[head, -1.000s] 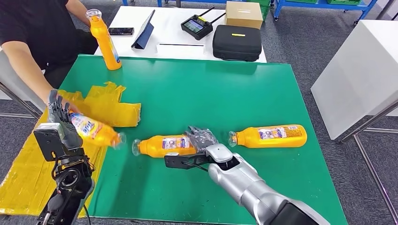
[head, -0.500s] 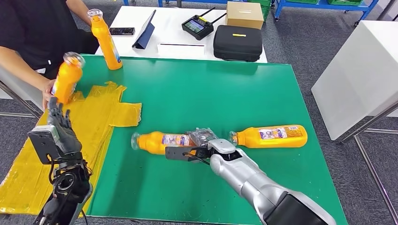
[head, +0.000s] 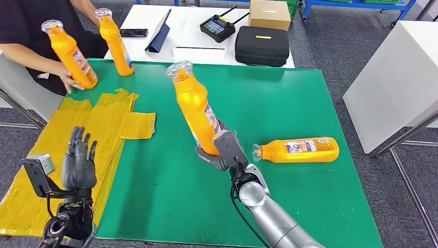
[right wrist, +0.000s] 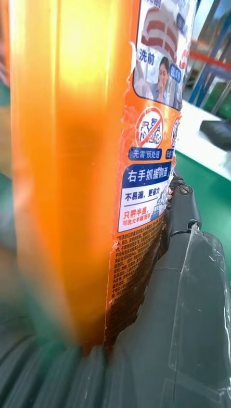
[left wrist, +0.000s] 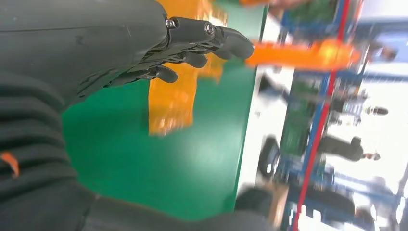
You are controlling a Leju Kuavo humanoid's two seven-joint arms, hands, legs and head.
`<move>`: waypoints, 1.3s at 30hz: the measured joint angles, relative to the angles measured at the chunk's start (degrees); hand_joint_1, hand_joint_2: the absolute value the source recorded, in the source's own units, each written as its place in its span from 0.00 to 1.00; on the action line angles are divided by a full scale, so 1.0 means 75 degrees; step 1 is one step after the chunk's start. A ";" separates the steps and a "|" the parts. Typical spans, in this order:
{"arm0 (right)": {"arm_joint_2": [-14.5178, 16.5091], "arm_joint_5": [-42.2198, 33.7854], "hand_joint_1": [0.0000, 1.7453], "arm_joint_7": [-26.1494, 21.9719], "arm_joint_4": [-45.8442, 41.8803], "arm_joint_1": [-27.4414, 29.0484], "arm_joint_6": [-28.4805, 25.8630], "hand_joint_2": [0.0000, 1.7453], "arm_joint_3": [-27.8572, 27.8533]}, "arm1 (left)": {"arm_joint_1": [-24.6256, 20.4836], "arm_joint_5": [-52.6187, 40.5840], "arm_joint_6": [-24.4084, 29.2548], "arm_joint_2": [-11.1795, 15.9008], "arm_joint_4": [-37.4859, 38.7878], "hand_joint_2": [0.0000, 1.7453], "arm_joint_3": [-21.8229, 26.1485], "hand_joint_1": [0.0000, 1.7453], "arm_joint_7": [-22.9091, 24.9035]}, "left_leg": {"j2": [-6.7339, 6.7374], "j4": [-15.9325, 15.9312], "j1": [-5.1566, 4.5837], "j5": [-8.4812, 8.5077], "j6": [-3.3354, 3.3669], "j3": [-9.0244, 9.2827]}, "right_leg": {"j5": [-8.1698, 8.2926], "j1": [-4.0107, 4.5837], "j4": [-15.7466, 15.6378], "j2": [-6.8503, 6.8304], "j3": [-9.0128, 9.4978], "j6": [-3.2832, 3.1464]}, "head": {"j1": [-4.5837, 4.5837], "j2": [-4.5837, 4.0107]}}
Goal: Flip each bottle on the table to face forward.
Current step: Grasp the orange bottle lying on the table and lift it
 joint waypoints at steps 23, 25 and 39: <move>0.0839 0.1402 1.00 0.1170 -0.0152 0.0134 0.0815 1.00 0.1371 | -0.0611 -0.0228 -0.0434 -0.0399 -0.0424 1.00 -0.1421 0.00 0.0329 | 0.0000 0.0000 0.0001 0.0007 0.0001 -0.0004 | 0.0005 0.0001 0.0005 0.0002 -0.0002 0.0000 | -0.0001 0.0000; 0.0991 0.1483 1.00 0.1261 0.0057 -0.0006 0.0847 1.00 0.1484 | -0.0595 -0.0115 -0.0502 -0.0402 -0.0508 1.00 -0.1483 0.00 0.0411 | 0.0001 0.0000 0.0001 0.0007 0.0001 -0.0004 | 0.0005 0.0001 0.0005 0.0002 -0.0002 0.0000 | -0.0001 0.0000; 0.1457 0.1645 1.00 0.1310 0.1045 -0.0521 0.1056 1.00 0.2108 | -0.0298 0.0223 -0.0800 -0.0313 -0.0901 1.00 -0.1866 0.00 0.0753 | 0.0000 0.0000 0.0000 0.0008 0.0001 -0.0011 | 0.0005 0.0000 0.0005 0.0002 -0.0011 0.0000 | -0.0004 0.0000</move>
